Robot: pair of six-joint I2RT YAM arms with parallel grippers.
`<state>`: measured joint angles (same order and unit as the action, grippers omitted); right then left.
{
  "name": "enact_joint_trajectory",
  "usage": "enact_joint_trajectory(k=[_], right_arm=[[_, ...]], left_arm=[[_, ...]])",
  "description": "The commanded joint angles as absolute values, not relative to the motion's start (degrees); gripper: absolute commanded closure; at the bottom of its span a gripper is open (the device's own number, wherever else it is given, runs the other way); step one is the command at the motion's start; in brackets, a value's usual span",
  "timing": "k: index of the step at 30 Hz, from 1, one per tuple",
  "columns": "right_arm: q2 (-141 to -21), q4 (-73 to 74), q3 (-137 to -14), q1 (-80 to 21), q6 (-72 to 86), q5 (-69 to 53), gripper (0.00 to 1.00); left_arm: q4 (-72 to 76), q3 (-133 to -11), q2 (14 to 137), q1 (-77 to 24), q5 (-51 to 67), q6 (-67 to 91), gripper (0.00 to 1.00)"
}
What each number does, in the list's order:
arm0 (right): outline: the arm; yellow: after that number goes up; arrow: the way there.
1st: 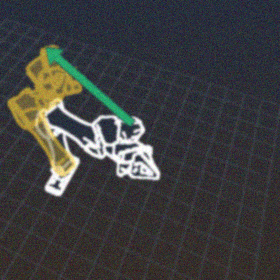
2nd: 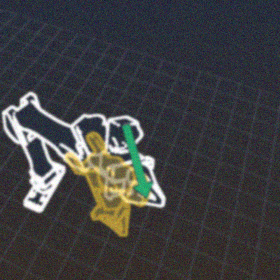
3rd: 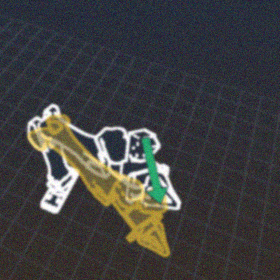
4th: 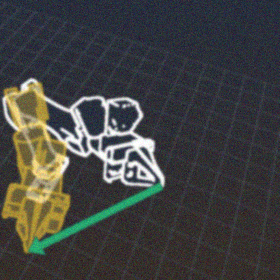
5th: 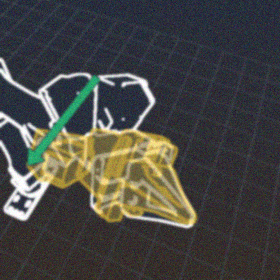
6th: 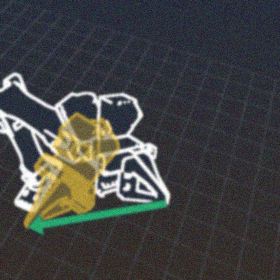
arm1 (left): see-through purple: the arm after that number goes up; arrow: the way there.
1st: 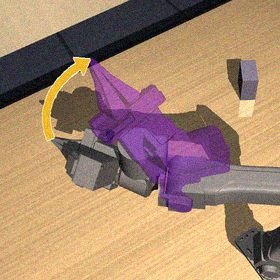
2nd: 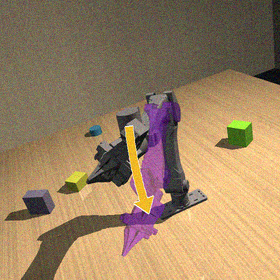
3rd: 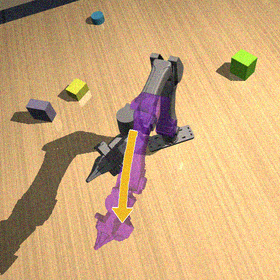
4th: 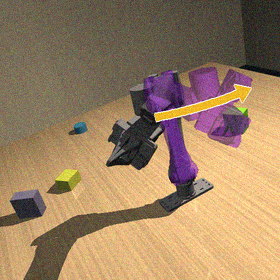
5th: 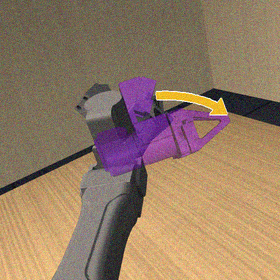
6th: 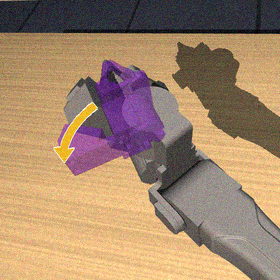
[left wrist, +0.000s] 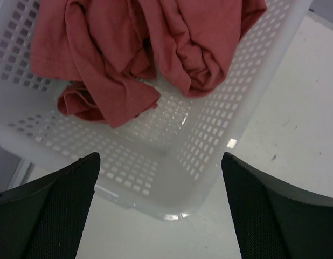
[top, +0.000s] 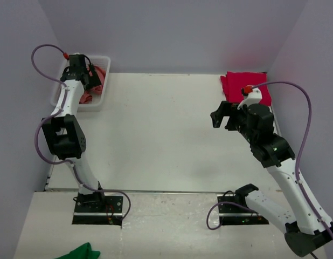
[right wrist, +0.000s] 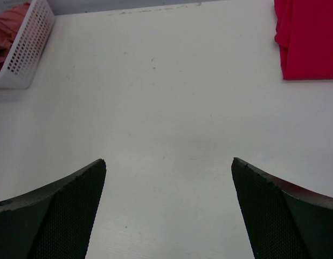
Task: Fold and stack the t-shirts
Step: Grab crumpled tshirt from bin with the left arm
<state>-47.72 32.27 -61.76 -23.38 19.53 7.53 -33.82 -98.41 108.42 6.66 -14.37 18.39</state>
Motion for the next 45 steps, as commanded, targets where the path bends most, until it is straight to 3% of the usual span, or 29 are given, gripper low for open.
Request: enact_joint_trajectory(k=[1, 13, 24, 27, 28, 29, 30, 31, 35, 38, 45], right_arm=[[-47.99, 31.65, -62.14, -23.82, 19.25, 4.75, 0.01], [-45.97, 29.79, -59.77, -24.96, 18.81, 2.02, 0.01], [-44.56, 29.62, -58.71, -25.31, 18.72, 2.73, 0.01], [-45.52, 30.23, -58.45, -25.4, 19.25, 1.93, 0.01], [-45.61, 30.32, -58.27, -25.49, 19.51, 1.85, 0.01], [-45.62, 30.32, -58.1, -25.58, 19.69, 1.5, 0.01], [-45.44, 30.32, -57.49, -25.58, 19.86, 1.49, 0.01], [-45.27, 30.15, -57.31, -25.58, 20.04, 1.58, 0.01], [-44.74, 29.53, -56.34, -25.84, 20.48, 1.85, 0.01], [-45.52, 28.74, -55.29, -26.1, 20.57, 1.76, 0.01], [-48.07, 25.31, -52.65, -26.28, 21.09, 4.48, 0.01]], left_arm=[[-31.29, -106.68, 113.88, 9.4, -8.63, 16.79, 0.07], [-27.52, -118.39, 129.19, 11.34, -1.68, 16.08, 0.13], [-25.67, -122.78, 136.4, 11.34, -2.46, 16.44, 0.18], [-24.0, -122.35, 136.84, 11.43, -2.37, 16.61, 0.41], [-22.34, -122.0, 136.76, 11.51, -1.42, 16.61, 0.56], [-21.45, -121.47, 136.5, 11.6, -0.97, 16.52, 0.65], [-19.97, -120.68, 135.89, 11.6, -1.14, 16.61, 0.9], [-18.91, -120.15, 135.36, 11.6, -1.23, 16.61, 1.0], [-14.95, -116.82, 130.53, 11.51, -0.71, 16.79, 1.0], [-8.89, -112.35, 118.27, 10.99, 3.59, 16.96, 1.0], [-0.56, -116.9, 101.01, 6.95, 26.22, 14.76, 1.0]])
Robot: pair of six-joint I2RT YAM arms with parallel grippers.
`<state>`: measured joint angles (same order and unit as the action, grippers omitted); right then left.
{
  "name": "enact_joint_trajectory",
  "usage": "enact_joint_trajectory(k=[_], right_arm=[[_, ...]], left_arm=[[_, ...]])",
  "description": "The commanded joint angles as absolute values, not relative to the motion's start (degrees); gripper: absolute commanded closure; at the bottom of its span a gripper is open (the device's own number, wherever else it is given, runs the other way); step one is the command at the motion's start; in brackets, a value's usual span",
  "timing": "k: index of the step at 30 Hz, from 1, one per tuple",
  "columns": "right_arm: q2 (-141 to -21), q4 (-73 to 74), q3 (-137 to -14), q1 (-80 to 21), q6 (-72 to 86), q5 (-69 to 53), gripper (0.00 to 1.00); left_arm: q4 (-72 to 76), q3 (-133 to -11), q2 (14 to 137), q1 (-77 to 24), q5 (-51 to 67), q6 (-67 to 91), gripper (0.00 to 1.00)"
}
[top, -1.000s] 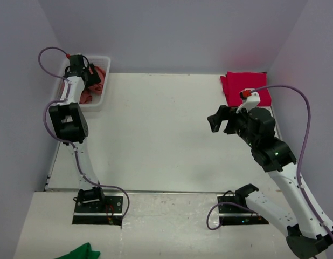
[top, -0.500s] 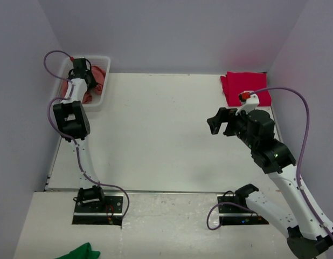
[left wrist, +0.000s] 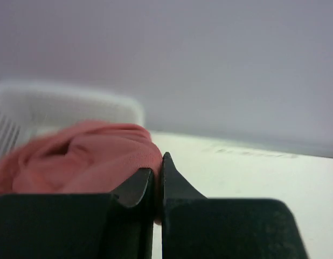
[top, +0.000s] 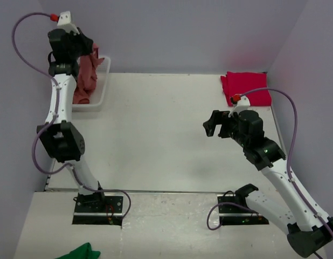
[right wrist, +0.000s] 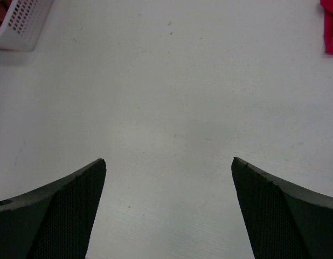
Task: Fold and stack the t-shirts
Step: Grab crumpled tshirt from bin with the left arm, then move the tshirt to the center of the board
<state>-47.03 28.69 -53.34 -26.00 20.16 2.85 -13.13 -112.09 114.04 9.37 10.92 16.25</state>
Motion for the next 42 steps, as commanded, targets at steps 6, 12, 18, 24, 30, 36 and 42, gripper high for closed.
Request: enact_joint_trajectory(k=[6, 12, 18, 24, 30, 36, 42], right_arm=[[-49.22, 22.68, -51.24, -26.54, 21.53, 5.62, 0.01], [-49.57, 21.89, -50.36, -26.63, 21.71, 8.7, 0.01], [-48.78, 22.41, -51.06, -26.72, 21.8, 10.81, 0.01], [-51.06, 26.36, -53.26, -27.95, 22.41, 4.68, 0.01], [-56.23, 24.36, -49.23, -36.53, 25.65, -2.89, 0.01], [-63.62, 23.81, -48.16, -50.35, 30.32, -0.09, 0.02], [-66.97, 23.21, -44.58, -53.88, 34.98, 4.91, 0.16]], left_arm=[[6.24, -121.37, 90.97, 0.89, 43.93, 22.66, 1.0], [15.53, -121.13, 82.19, -5.01, 49.48, 37.76, 1.0], [12.93, -108.94, 74.63, -5.01, 46.94, 39.91, 1.0], [16.69, -81.2, 74.26, -5.45, 43.43, 36.92, 1.0], [29.68, -65.31, 92.14, -9.66, 39.02, 32.26, 1.0], [31.13, -74.77, 107.11, -9.84, 37.88, 31.21, 1.0], [25.66, -87.18, 113.29, -7.74, 37.18, 31.02, 1.0]])
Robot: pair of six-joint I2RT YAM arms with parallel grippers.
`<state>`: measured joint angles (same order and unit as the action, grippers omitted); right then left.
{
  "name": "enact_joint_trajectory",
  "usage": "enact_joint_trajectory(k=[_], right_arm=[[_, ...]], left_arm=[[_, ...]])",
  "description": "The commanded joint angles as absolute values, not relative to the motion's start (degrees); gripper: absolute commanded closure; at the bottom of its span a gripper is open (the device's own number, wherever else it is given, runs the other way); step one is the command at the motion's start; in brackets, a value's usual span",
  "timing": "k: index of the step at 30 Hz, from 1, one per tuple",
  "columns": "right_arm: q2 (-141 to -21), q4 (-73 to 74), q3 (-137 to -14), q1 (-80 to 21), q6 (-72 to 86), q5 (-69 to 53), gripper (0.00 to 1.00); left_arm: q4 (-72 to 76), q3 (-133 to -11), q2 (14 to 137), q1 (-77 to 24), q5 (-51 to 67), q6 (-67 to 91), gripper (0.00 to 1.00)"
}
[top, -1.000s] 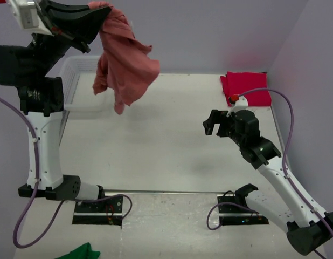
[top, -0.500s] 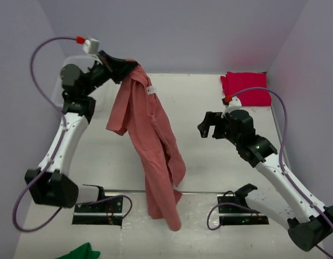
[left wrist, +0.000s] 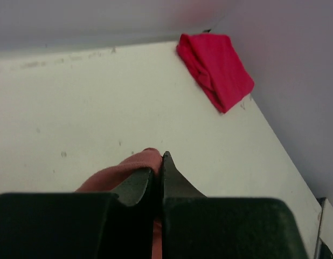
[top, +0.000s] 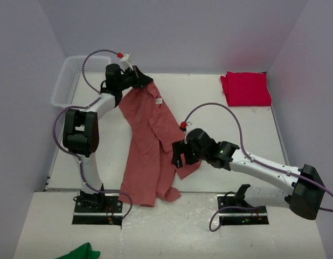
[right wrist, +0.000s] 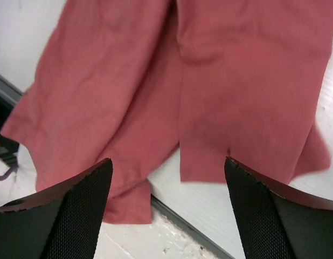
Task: Fold and stack the t-shirts
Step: Move the tshirt to the center of the board, then flatten out the tshirt
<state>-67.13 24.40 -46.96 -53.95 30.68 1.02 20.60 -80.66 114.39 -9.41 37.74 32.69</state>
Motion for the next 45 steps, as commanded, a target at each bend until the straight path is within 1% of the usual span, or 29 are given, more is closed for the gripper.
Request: enact_joint_trajectory(k=[1, 2, 6, 10, 14, 18, 22, 27, 30, 31, 32, 34, 40, 43, 45], right_arm=[[-66.97, 23.03, -43.95, -53.88, 35.42, 5.44, 0.18], [-67.06, 22.16, -43.16, -53.88, 35.94, 4.06, 0.22], [-68.37, 19.25, -38.86, -55.89, 38.31, 0.79, 0.28], [-73.46, 16.35, -38.41, -60.02, 39.46, 0.35, 0.28], [-79.71, 14.33, -40.25, -60.64, 39.03, 0.61, 0.28], [-83.4, 13.1, -44.55, -60.64, 38.24, 3.43, 0.28], [-88.85, 17.21, -51.76, -60.64, 35.25, 6.06, 0.28], [-89.82, 17.93, -56.24, -60.47, 33.66, 5.28, 0.27], [-92.19, 17.93, -57.48, -60.29, 33.31, 4.75, 0.28], [-92.72, 18.02, -57.48, -60.29, 33.75, 4.75, 0.31], [-93.16, 18.02, -57.22, -60.29, 34.27, 5.01, 0.37], [-93.78, 16.7, -56.43, -60.29, 35.15, 4.66, 0.39], [-92.81, 15.03, -52.91, -60.21, 37.17, 6.5, 0.34], [-91.67, 15.47, -51.95, -59.86, 37.79, 8.34, 0.34], [-91.58, 14.95, -51.15, -58.89, 37.79, 7.65, 0.36]], left_arm=[[25.14, -87.8, 113.47, -7.39, 36.66, 30.85, 1.0], [24.27, -89.37, 113.73, -7.12, 36.65, 30.68, 1.0], [22.67, -90.26, 114.52, -5.1, 37.09, 29.53, 1.0], [22.67, -89.91, 115.66, -3.96, 38.14, 29.53, 1.0], [25.3, -87.46, 115.84, -3.16, 39.29, 31.02, 1.0], [27.33, -85.52, 115.49, -2.99, 40.25, 31.55, 1.0], [29.61, -83.07, 114.7, -2.73, 40.6, 32.6, 1.0], [30.93, -82.71, 114.87, -2.2, 41.39, 34.01, 1.0], [32.34, -81.92, 114.61, -1.85, 41.83, 35.07, 1.0], [32.43, -81.83, 114.61, -1.85, 42.01, 35.16, 1.0], [32.61, -81.83, 114.52, -1.85, 42.1, 35.24, 1.0], [32.61, -81.83, 114.43, -1.76, 42.19, 35.16, 1.0], [33.83, -82.09, 114.78, -1.32, 43.24, 36.12, 1.0], [33.75, -82.09, 115.05, -1.14, 43.51, 36.3, 1.0], [34.1, -81.57, 115.14, -0.97, 43.59, 36.3, 1.0]])
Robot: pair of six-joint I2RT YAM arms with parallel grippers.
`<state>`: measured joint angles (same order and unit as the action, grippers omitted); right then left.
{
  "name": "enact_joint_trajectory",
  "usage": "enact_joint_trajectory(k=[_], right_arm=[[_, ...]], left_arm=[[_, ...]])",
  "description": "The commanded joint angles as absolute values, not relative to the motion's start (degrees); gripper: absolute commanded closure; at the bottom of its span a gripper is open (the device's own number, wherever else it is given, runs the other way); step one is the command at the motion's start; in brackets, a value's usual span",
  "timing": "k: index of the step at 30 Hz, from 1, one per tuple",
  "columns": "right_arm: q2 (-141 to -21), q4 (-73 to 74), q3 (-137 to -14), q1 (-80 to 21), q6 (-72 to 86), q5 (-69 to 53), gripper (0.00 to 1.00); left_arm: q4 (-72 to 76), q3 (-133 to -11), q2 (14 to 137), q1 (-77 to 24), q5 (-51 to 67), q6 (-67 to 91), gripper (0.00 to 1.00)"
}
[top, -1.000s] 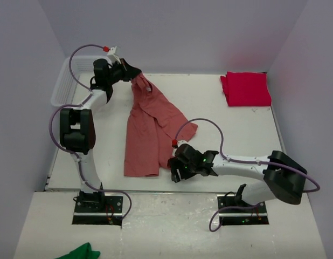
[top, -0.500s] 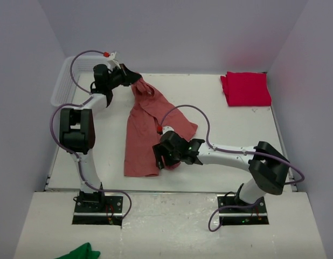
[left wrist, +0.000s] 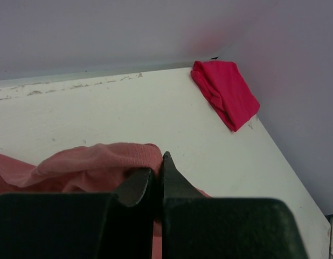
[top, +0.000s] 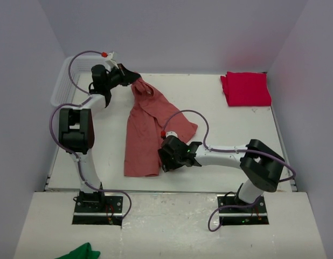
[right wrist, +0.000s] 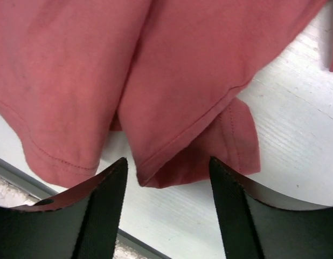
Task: Fold and stack the t-shirts
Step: Flatten out the tshirt
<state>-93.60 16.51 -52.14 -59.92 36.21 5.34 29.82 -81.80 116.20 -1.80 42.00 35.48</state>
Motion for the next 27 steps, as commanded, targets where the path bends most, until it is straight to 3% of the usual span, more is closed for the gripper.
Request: enact_joint_trajectory(k=[1, 3, 5, 6, 7, 11, 18, 27], right_arm=[[-92.45, 14.85, -51.15, -58.63, 37.62, 7.47, 0.38], [-93.86, 14.68, -51.76, -57.84, 37.27, 7.21, 0.45], [-95.27, 14.42, -52.29, -57.57, 37.27, 6.86, 0.66], [-95.45, 14.24, -52.64, -57.31, 37.35, 6.77, 0.8], [-95.36, 14.33, -52.91, -57.3, 38.05, 7.29, 1.0], [-89.41, 19.76, -54.13, -57.3, 39.9, 16.32, 1.0], [-75.7, 45.83, -64.06, -49.76, 41.31, 36.79, 1.0], [-62.58, 55.89, -78.56, -34.47, 29.2, 42.71, 1.0]], left_arm=[[34.36, -81.39, 115.14, -0.79, 43.59, 36.56, 1.0], [35.59, -80.78, 115.14, -0.53, 43.68, 37.26, 1.0], [35.42, -80.6, 115.05, -0.27, 43.68, 37.27, 1.0], [35.51, -80.42, 115.05, -0.26, 43.86, 37.35, 1.0], [35.42, -80.42, 114.7, -0.26, 43.77, 37.27, 1.0], [32.35, -80.25, 111.9, -0.26, 43.25, 36.04, 1.0], [19.44, -84.01, 100.56, -0.35, 38.94, 32.08, 1.0], [-1.29, -94.56, 86.59, 0.0, 32.53, 26.9, 1.0]])
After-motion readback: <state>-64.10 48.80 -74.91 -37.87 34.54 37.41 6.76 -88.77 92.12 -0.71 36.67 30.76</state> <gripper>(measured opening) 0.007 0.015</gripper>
